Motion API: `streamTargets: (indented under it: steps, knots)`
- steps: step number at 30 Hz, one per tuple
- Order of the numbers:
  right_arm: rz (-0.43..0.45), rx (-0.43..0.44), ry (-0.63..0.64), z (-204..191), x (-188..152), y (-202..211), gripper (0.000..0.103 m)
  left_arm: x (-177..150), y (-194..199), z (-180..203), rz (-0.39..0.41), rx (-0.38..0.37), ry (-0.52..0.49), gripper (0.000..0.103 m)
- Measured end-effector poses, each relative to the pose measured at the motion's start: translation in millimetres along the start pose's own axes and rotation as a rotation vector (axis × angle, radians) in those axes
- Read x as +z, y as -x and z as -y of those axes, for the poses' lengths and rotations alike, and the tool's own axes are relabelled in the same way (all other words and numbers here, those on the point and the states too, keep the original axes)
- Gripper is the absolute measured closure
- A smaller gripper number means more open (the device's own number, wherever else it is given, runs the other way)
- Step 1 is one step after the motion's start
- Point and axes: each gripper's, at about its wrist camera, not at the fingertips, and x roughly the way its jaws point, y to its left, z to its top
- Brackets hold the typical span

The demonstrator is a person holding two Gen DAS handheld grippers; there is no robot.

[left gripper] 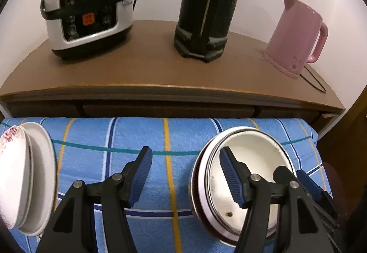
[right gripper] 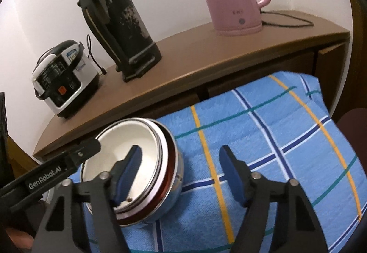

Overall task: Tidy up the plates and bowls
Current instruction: 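Close both grippers on the bowl stack rim and lift it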

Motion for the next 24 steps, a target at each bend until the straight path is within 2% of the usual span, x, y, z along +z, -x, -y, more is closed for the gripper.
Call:
streamTargets:
  steps: [4, 7, 9, 11, 12, 19, 21, 24]
  knots:
    - [-0.011, 0.005, 0.001, -1, -2, -6, 0.036, -2, -9, 0, -0.021, 0.002, 0.003, 0.039]
    - [-0.03, 0.008, 0.008, -4, -4, -12, 0.046, -3, -15, 0, -0.037, 0.001, 0.01, 0.039]
    - [-0.039, 0.009, 0.005, -4, -5, -15, 0.047, -4, -18, 0, -0.043, 0.001, 0.009, 0.039]
    - [-0.04, 0.011, -0.001, -3, -6, -16, 0.047, -4, -22, 0, -0.053, -0.012, 0.016, 0.039]
    - [-0.041, 0.011, 0.001, -4, -6, -17, 0.052, -4, -23, -1, -0.058, -0.023, 0.028, 0.039]
    - [-0.047, 0.033, -0.006, -9, -6, -22, 0.062, -3, -27, -6, -0.057, -0.051, 0.054, 0.04]
    - [-0.048, 0.041, -0.006, -11, -6, -23, 0.066, -3, -29, -7, -0.058, -0.07, 0.067, 0.043]
    - [-0.045, 0.044, -0.01, -12, -7, -23, 0.066, -4, -31, -8, -0.066, -0.106, 0.086, 0.05]
